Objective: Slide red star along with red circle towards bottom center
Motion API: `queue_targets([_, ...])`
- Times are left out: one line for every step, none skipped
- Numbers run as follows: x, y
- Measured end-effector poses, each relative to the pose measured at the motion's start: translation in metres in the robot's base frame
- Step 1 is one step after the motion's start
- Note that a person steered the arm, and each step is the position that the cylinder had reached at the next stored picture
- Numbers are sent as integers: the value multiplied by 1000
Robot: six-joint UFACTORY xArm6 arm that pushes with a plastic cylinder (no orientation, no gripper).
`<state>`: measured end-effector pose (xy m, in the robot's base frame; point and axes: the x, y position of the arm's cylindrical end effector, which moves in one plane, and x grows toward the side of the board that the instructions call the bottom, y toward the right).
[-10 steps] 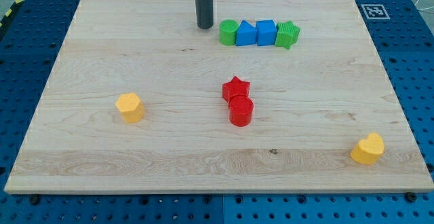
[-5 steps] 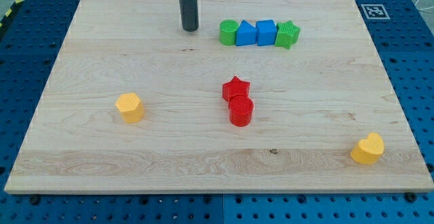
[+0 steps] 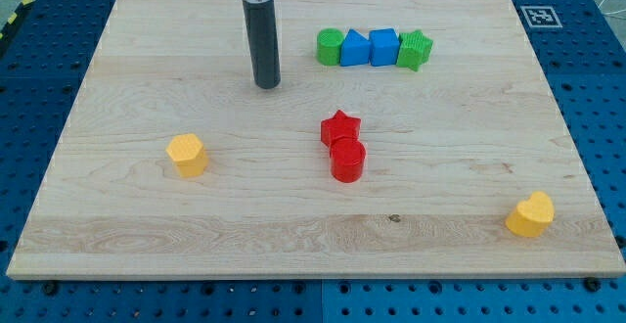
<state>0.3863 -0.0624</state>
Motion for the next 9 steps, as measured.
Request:
queue_targets([10,3])
queue_targets([22,7])
queue_targets([22,28])
queue_targets([22,33])
queue_targets([23,33])
queue_targets([24,35])
queue_targets([24,36])
queue_targets([24,37])
queue_targets([24,48])
